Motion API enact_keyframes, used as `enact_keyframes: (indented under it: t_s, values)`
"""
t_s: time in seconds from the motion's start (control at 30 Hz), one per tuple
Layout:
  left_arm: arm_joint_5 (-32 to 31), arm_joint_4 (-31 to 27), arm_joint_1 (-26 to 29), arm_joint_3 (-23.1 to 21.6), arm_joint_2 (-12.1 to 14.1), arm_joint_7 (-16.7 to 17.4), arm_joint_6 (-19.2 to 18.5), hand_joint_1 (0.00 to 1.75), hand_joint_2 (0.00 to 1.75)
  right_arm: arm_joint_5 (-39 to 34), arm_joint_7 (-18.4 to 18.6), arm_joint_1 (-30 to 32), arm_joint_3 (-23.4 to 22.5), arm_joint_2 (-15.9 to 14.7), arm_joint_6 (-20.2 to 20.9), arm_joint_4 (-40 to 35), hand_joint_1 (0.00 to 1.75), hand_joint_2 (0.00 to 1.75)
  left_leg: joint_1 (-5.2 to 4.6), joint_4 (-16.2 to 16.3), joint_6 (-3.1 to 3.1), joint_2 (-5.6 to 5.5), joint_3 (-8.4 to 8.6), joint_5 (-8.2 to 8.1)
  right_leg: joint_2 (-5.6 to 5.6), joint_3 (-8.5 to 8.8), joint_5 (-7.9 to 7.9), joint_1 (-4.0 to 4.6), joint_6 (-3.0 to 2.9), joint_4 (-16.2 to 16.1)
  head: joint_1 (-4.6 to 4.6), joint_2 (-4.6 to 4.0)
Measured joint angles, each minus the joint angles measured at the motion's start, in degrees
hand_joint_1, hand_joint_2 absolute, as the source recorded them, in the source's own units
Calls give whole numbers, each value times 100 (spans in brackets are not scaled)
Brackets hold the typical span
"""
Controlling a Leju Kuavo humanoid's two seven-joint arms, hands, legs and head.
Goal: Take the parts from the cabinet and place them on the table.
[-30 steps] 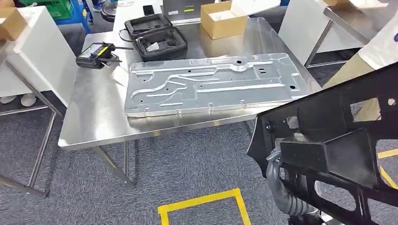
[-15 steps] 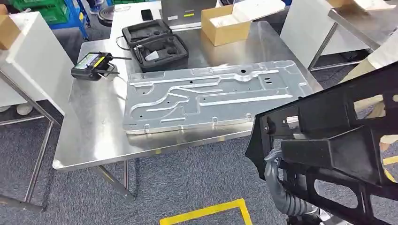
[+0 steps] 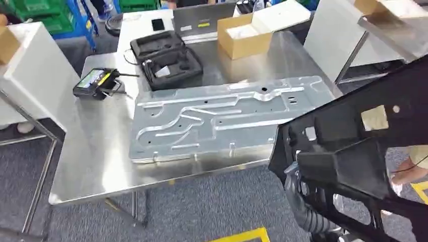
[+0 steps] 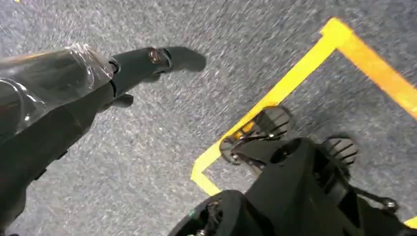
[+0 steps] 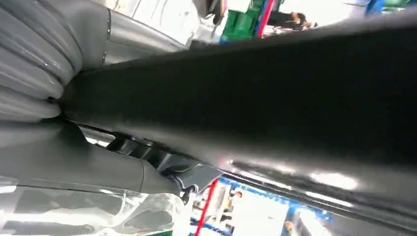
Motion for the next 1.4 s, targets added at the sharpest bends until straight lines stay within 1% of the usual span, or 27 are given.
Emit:
enact_keyframes:
  t_s: [0.07,0.17,0.2,0.23,0.27,0.33,0.37,0.5,0.53,0.57,0.6,0.63,0.67,0.73,0.77,0.8,0.83,0.9,0.93,0.97,1.0,1.13,1.17,1.27,1.3,1.33,1.4]
  values:
    - [2,0,-16,-2,2,11,2,0,175,125,134,4,-35,-39,-42,-31,175,175,30,320,-49,13,-157,-79,9,105,-12,-27,-63,-16,-11,0]
    - [52,0,-61,7,4,-4,7,0,175,402,665,98,-244,-183,-112,-39,175,175,34,1656,-102,14,-997,-557,9,178,-88,-22,-115,-16,-29,2]
    - [61,0,-97,9,2,-4,7,0,175,381,762,157,-333,-227,-99,-37,175,175,32,1885,-98,14,-1193,-638,7,207,-113,-17,-114,-17,-26,0]
    - [65,0,-106,11,-2,-9,0,0,175,321,830,204,-458,-279,-42,-39,175,175,31,1889,-93,14,-1269,-577,10,248,-143,-11,-113,-17,-26,0]
    - [74,0,-106,11,-4,-26,-15,0,175,257,907,258,-608,-330,31,-37,175,175,27,1622,-68,14,-1218,-334,23,303,-177,1,-114,-18,-28,0]
    - [76,0,-81,11,0,-28,-44,0,175,207,1121,386,-974,-461,201,-24,175,175,-18,614,64,14,-899,402,40,421,-240,29,-104,-25,-28,0]
    - [76,0,-74,11,4,-31,-55,0,175,210,1159,407,-1048,-488,247,-17,175,175,-38,410,113,18,-843,548,42,425,-250,25,-103,-33,-28,0]
    - [77,2,-70,11,11,-33,-61,0,175,210,1181,419,-1096,-499,282,-9,175,175,-52,311,142,24,-828,591,43,413,-253,10,-103,-38,-28,0]
    - [76,2,-69,9,33,-35,-105,0,175,207,1259,440,-1319,-536,471,53,175,175,-88,228,199,41,-828,439,52,425,-260,39,-77,-37,-13,0]
    - [74,2,-53,7,37,-55,-164,0,175,247,1467,488,-1775,-634,829,164,175,175,-131,137,164,23,-835,507,57,372,-258,-20,2,-55,-24,0]
    - [55,2,-61,7,35,-81,-210,0,175,391,1670,476,-2119,-789,1054,278,175,175,-47,-8,211,12,-723,600,57,402,-270,24,72,-83,-26,0]
    - [33,2,-65,7,35,-94,-216,0,175,437,1748,476,-2283,-835,1143,369,175,175,-47,-67,210,13,-674,624,51,401,-312,15,91,-6,-9,0]
    - [13,2,-61,4,35,-105,-223,0,175,478,1842,437,-2452,-894,1228,463,175,175,-14,-86,239,27,-654,631,51,267,-500,6,104,265,-4,0]
    - [-41,2,-60,-2,33,-116,-230,0,175,603,2104,328,-2727,-990,1446,732,175,175,8,-87,251,27,-657,628,52,-245,-910,-22,175,1216,17,0]
    - [-46,2,-61,-7,31,-125,-236,0,175,638,2175,302,-2794,-1058,1506,827,175,175,14,-84,249,27,-660,621,52,-457,-995,-42,207,1562,20,0]
    - [-46,2,-59,-9,26,-125,-240,0,175,688,2268,291,-2926,-1116,1587,1016,175,175,20,-84,242,20,-656,614,50,-565,-943,-58,231,1679,22,0]
    - [-48,2,-56,-9,24,-129,-240,0,175,699,2299,276,-3018,-1161,1619,1123,175,175,36,-80,225,14,-647,601,50,-523,-744,-74,258,1493,22,0]
    - [-61,2,-60,-11,20,-140,-240,0,175,715,2299,166,-3184,-1246,1666,1370,175,175,69,-58,159,4,-598,555,39,-73,-134,-129,326,470,22,0]
    - [-61,2,-59,-13,20,-140,-240,0,175,734,2316,140,-3269,-1263,1670,1479,175,175,49,-38,106,-3,-590,518,34,145,62,-179,375,-8,22,0]
    - [-70,2,-64,-13,26,-140,-240,0,175,817,2363,97,-3343,-1278,1695,1597,175,175,1,8,62,-6,-614,481,66,186,-22,-151,363,-128,22,0]
    - [-87,2,-72,-15,26,-140,-240,0,175,885,2499,104,-3395,-1320,1722,1661,175,175,4,12,42,-8,-622,473,92,157,-1,-153,229,-121,11,0]
    - [-144,2,-74,-19,35,-138,-238,0,175,1100,2729,115,-3462,-1417,1859,1888,175,175,55,74,-28,0,-654,404,87,147,-1,-151,75,-123,11,0]
    - [-151,2,-77,-26,35,-136,-240,0,175,1145,2761,79,-3475,-1451,1895,1939,175,175,46,327,-54,10,-767,247,87,150,-4,-145,66,-124,7,0]
    - [-273,2,-191,-77,35,-39,-293,0,175,1493,3029,-180,-3550,-1655,2208,2409,175,175,38,1745,-75,13,-1457,-320,67,153,-15,-122,39,-123,4,0]
    - [-317,0,-228,-98,26,2,-315,0,175,1655,3117,-274,-3534,-1701,2330,2516,175,175,30,1961,-54,13,-1576,-324,63,166,-25,-98,23,-123,4,0]
    - [-356,-2,-239,-114,13,37,-324,0,175,1838,3196,-333,-3496,-1735,2434,2600,175,175,20,1891,-18,12,-1542,-230,63,183,-33,-71,14,-123,4,0]
    - [-400,-2,-241,-153,13,99,-326,0,175,2101,3298,-548,-3383,-1817,2617,2746,175,175,-38,1043,129,12,-1168,306,75,225,-50,-22,-8,-124,7,0]
